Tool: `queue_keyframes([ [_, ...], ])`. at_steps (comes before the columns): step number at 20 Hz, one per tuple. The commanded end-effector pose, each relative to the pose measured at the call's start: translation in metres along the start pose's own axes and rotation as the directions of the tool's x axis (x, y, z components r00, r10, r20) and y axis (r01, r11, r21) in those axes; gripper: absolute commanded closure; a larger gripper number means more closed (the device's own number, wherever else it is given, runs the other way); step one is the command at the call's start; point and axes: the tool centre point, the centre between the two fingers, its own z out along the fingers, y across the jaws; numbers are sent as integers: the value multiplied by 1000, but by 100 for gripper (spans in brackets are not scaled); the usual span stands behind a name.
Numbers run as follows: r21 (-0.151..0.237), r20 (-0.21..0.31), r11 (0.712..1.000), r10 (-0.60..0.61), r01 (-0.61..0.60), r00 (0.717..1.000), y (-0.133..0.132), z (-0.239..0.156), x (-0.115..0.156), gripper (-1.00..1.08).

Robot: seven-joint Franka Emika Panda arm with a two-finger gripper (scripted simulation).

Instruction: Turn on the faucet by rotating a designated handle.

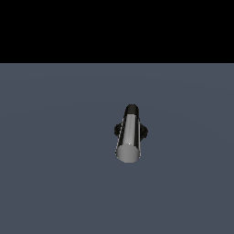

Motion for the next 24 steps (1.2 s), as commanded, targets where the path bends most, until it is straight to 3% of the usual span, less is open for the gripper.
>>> queue_keyframes([
  [1,0,0,1000,0,0,1000,0,0,0,108],
  [12,2,1,1000,5,-5,1000,-2,29,4,108],
  [24,8,3,1000,21,-21,1000,-11,122,18,108],
])
